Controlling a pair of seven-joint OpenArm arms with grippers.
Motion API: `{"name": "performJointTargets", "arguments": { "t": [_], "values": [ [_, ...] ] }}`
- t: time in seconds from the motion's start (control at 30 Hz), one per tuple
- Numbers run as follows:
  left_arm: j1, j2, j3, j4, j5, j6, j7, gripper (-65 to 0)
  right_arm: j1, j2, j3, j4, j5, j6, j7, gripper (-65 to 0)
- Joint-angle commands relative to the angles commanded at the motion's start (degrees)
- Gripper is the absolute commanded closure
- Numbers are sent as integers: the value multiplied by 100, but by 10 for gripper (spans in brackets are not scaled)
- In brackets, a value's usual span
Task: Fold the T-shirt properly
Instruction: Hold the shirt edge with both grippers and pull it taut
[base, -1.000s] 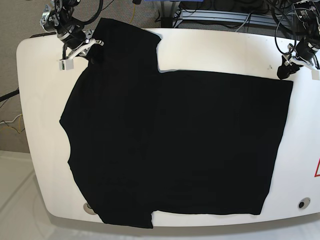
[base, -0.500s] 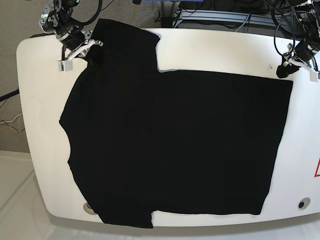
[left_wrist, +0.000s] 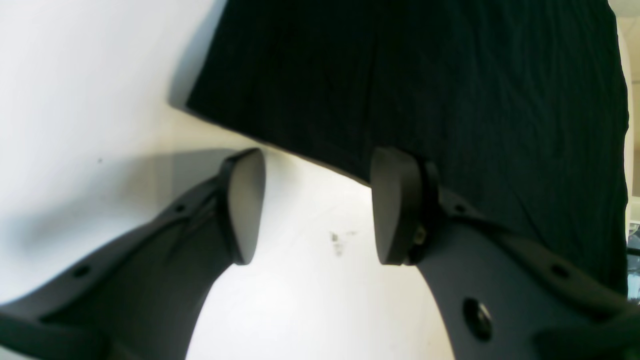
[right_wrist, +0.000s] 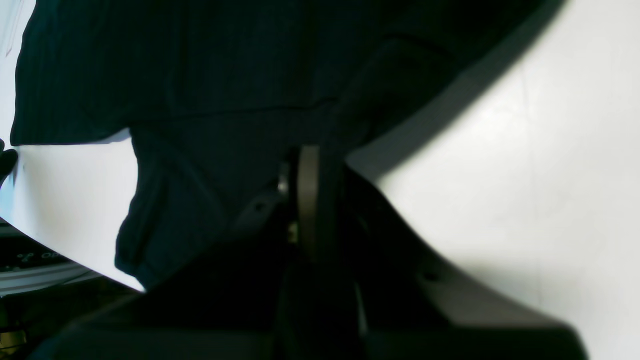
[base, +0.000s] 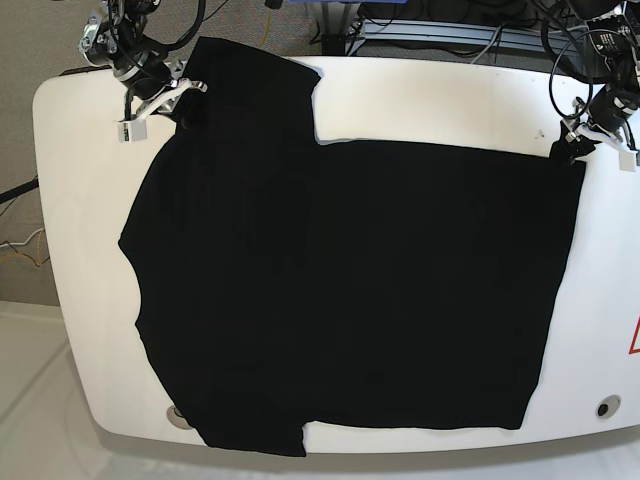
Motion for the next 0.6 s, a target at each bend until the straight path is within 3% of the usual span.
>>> {"name": "performJointTargets", "arguments": {
  "t": [0.2, 0.43, 0.53, 0.6],
  "values": [
    [12, 32, -46, 18, 145, 7, -79, -252, -31, -10, -7, -17, -49, 0, -19, 0],
    [-5, 50, 41, -38, 274, 26, -180, -10, -13, -18, -15, -3, -63, 0, -17, 0],
    [-44, 77, 53, -60, 373, 18, -198, 0, -14, -26, -12, 6, -76, 0, -18, 0],
    [-78, 94, 64, -56, 422, 20, -201, -47, -19, -24, -12, 5, -70, 0, -16, 0]
  ]
}}
